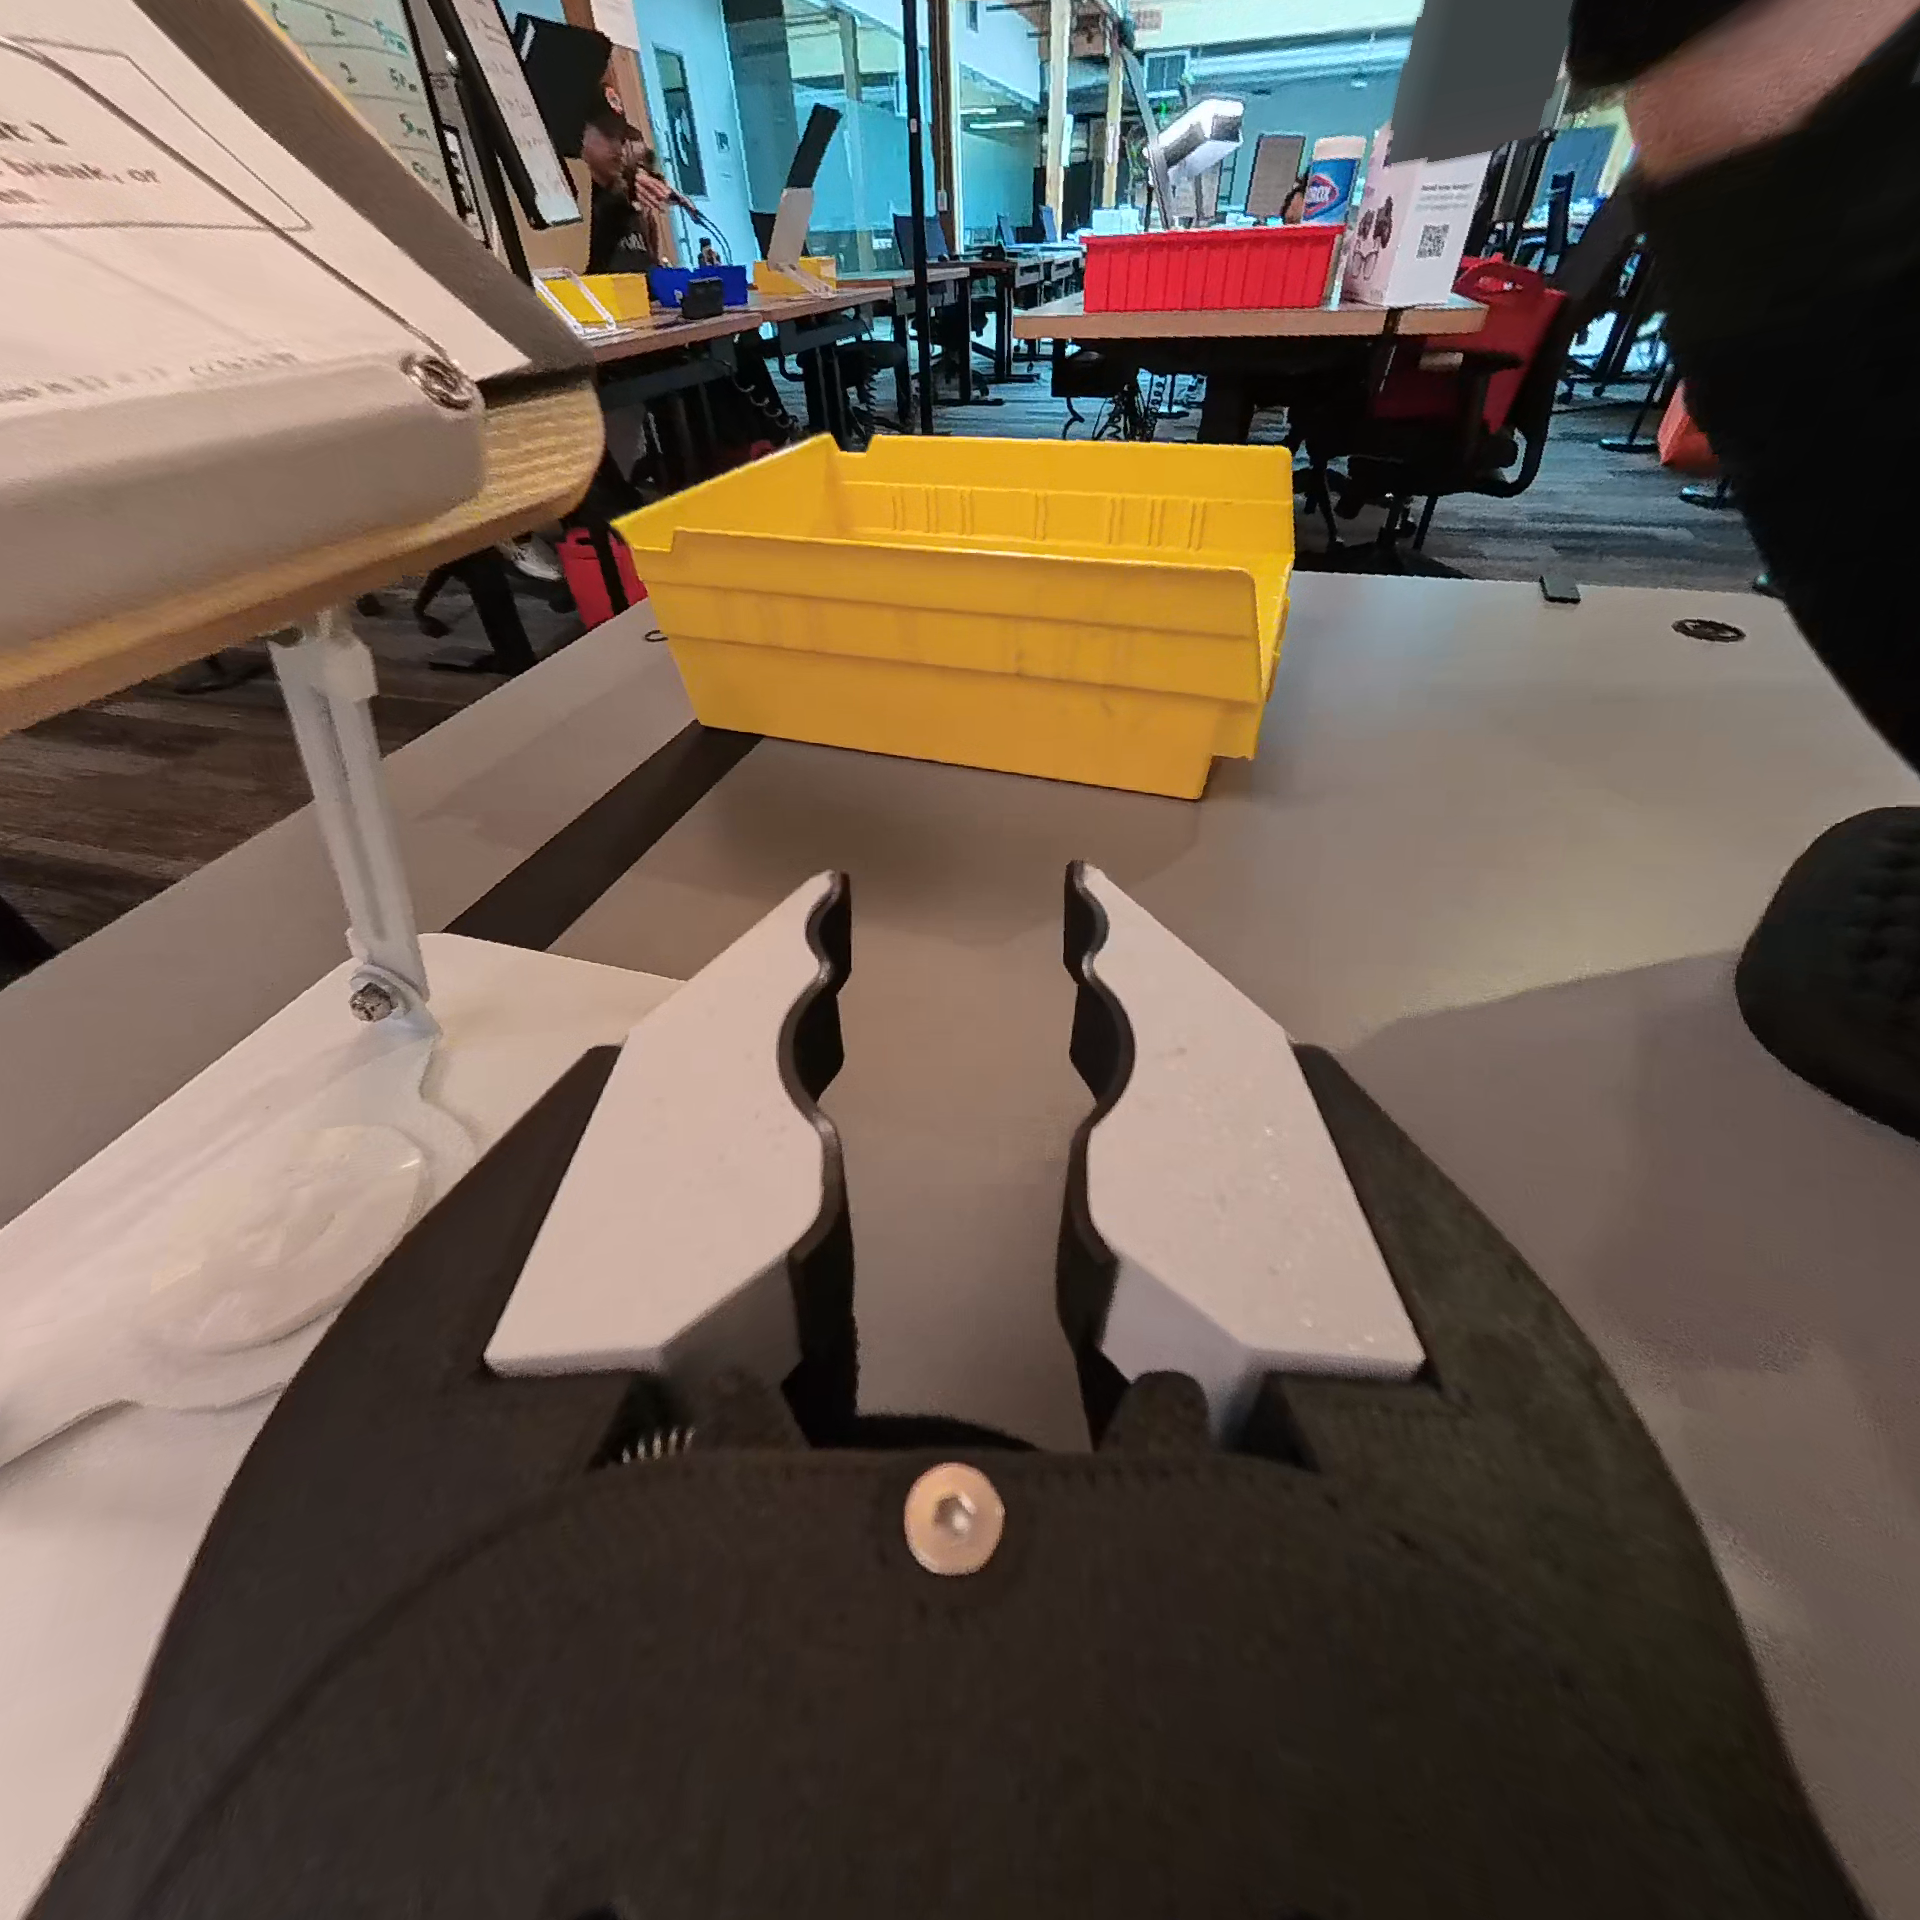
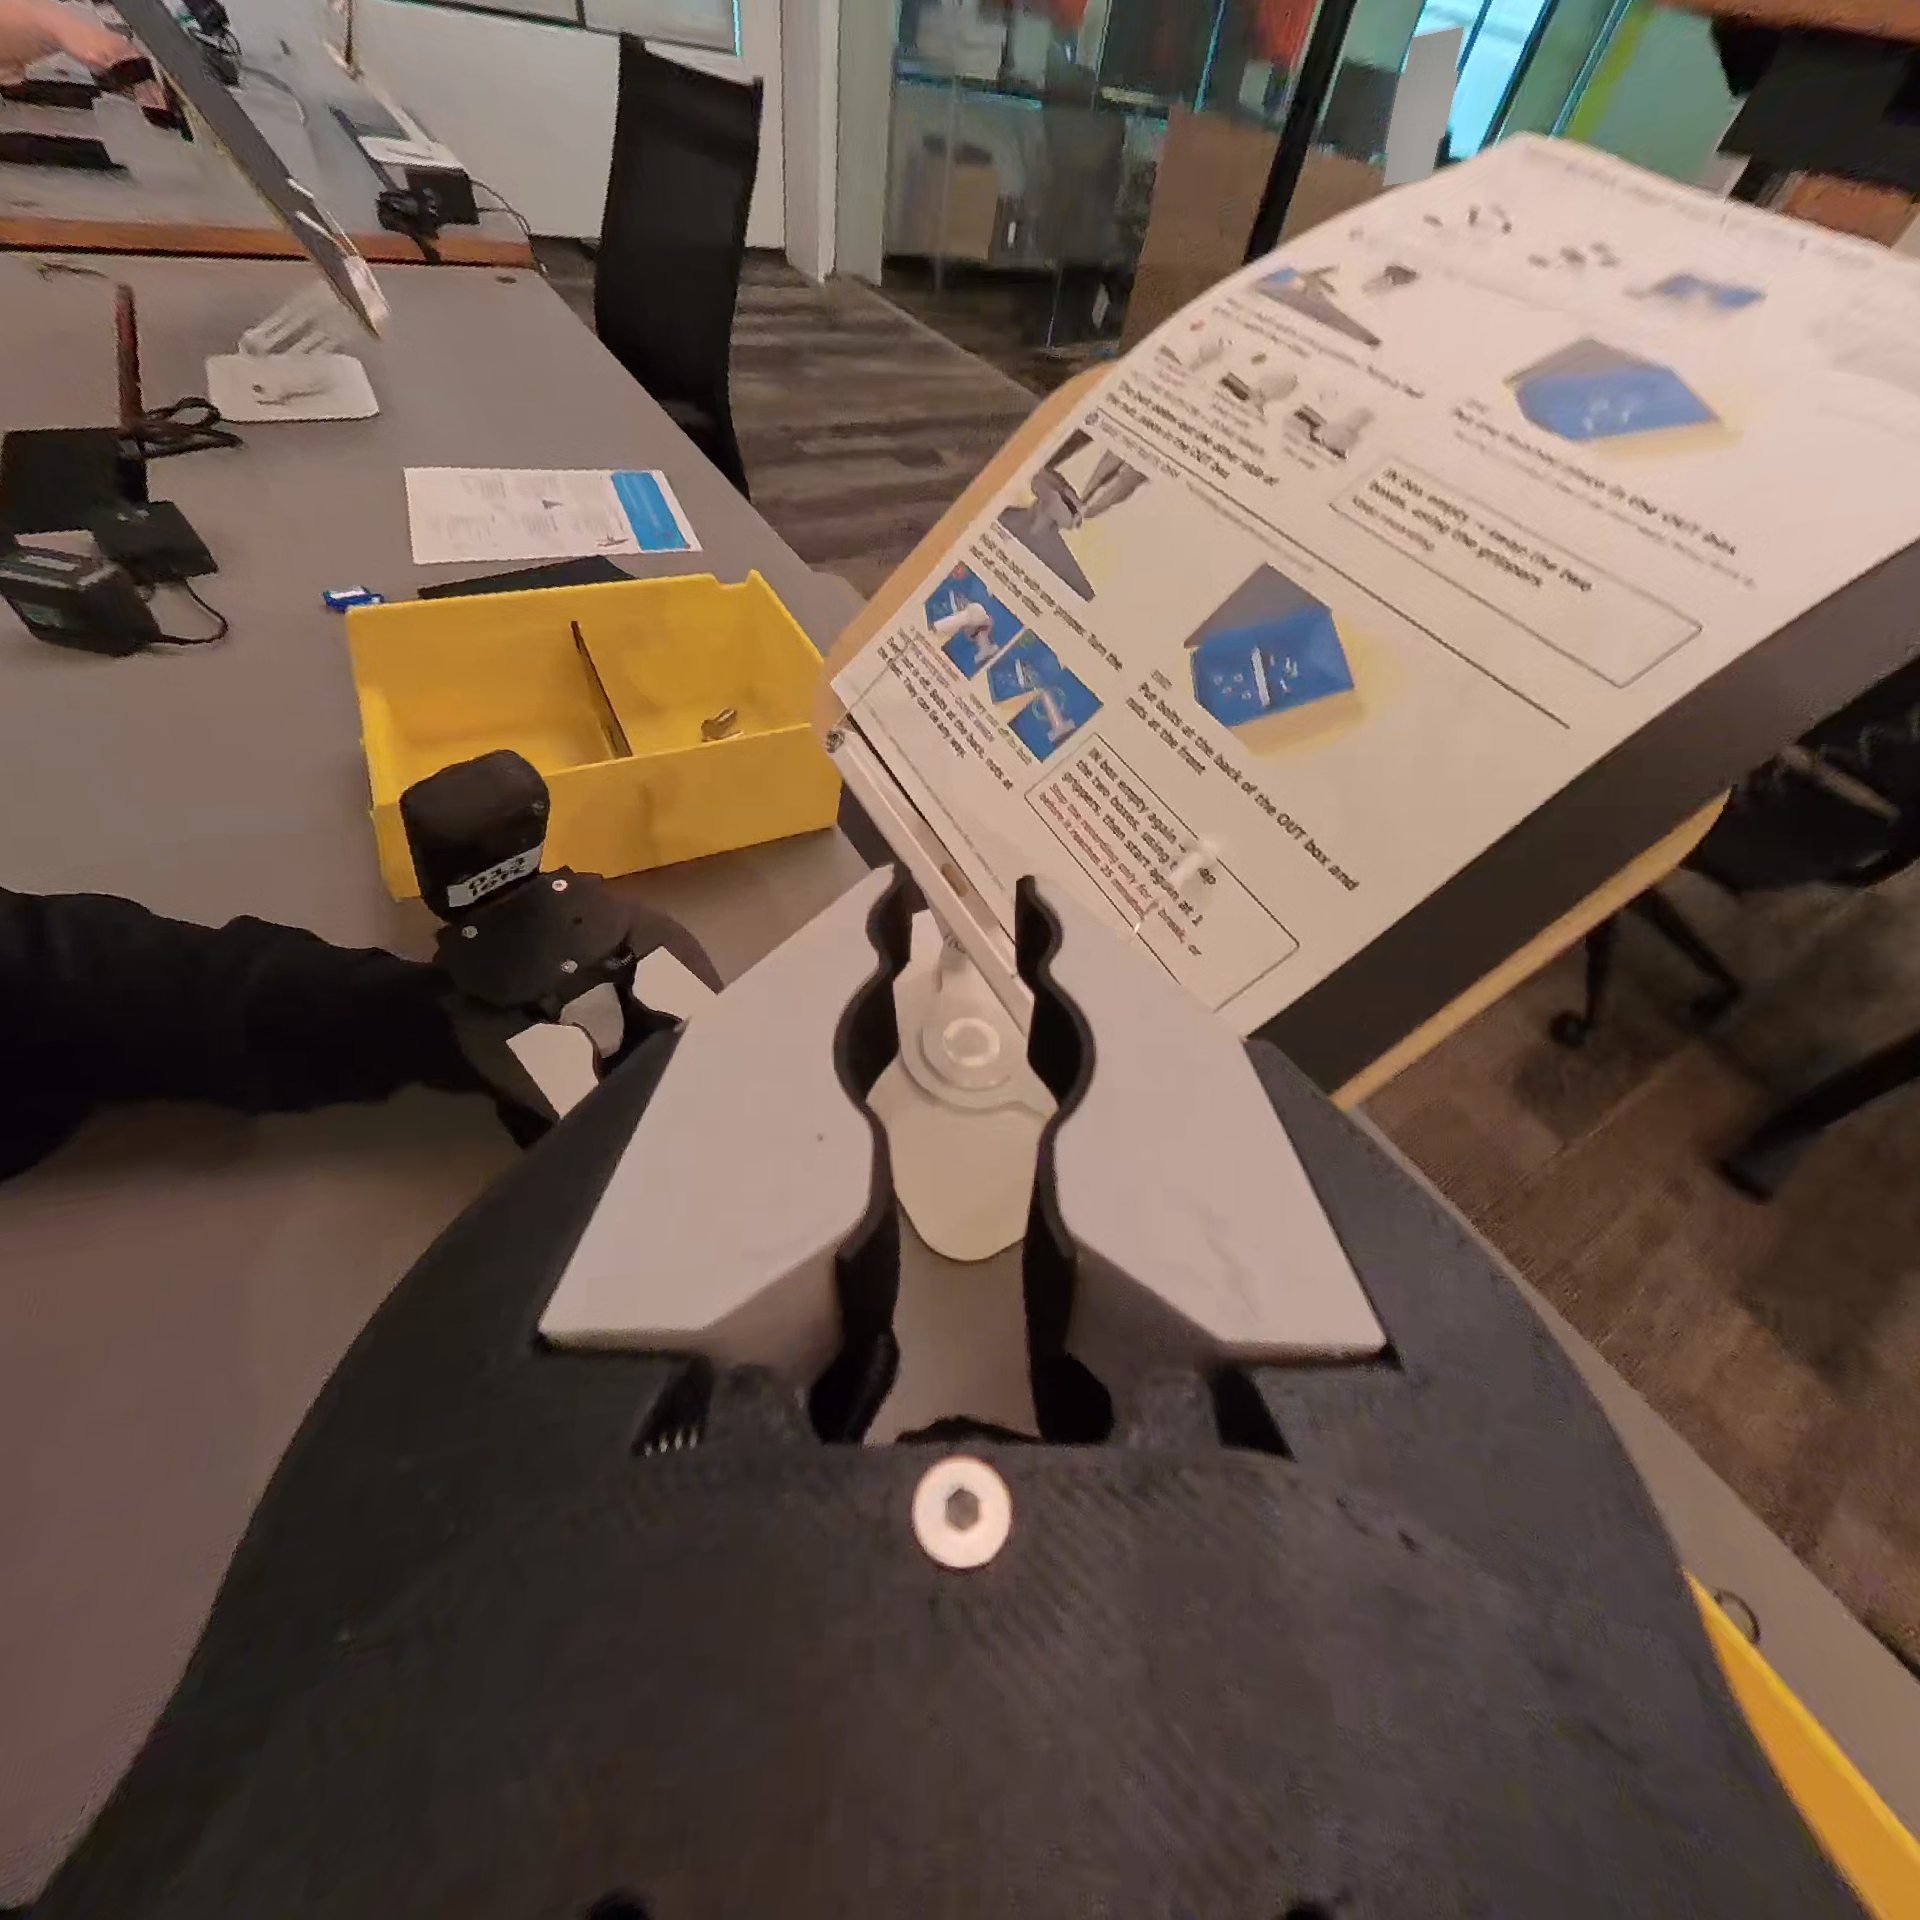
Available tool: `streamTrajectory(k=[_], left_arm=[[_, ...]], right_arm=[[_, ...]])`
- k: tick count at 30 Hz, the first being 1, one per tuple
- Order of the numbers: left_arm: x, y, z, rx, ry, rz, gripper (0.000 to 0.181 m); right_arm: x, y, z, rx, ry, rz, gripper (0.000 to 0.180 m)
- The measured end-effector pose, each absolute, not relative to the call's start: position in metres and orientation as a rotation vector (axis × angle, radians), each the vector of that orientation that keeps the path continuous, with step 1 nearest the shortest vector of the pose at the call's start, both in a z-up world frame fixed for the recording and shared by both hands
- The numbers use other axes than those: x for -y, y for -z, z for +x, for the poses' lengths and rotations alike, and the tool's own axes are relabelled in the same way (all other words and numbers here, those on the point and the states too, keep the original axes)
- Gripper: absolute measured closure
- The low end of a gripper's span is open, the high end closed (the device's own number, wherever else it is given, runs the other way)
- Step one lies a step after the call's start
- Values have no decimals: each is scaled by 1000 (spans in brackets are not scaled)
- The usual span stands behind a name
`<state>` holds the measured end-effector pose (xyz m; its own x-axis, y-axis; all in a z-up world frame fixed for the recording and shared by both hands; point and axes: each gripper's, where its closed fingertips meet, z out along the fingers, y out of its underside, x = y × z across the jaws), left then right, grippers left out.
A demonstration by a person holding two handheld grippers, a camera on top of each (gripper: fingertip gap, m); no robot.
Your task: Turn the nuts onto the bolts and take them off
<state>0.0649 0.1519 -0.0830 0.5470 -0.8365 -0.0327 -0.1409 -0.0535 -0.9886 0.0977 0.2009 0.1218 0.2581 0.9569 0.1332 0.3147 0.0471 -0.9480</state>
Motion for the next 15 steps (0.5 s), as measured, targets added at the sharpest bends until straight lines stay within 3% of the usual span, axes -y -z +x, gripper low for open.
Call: streamTrajectory(k=[7, 15], left_arm=[[-157, 68, 54, -843, 634, -1526, 141], [-158, -13, 5, -829, 316, -1500, 146]], right_arm=[[-195, -110, 96, 1251, -767, -1431, 165], [-192, -97, 88, 1308, -749, -1442, 165]])
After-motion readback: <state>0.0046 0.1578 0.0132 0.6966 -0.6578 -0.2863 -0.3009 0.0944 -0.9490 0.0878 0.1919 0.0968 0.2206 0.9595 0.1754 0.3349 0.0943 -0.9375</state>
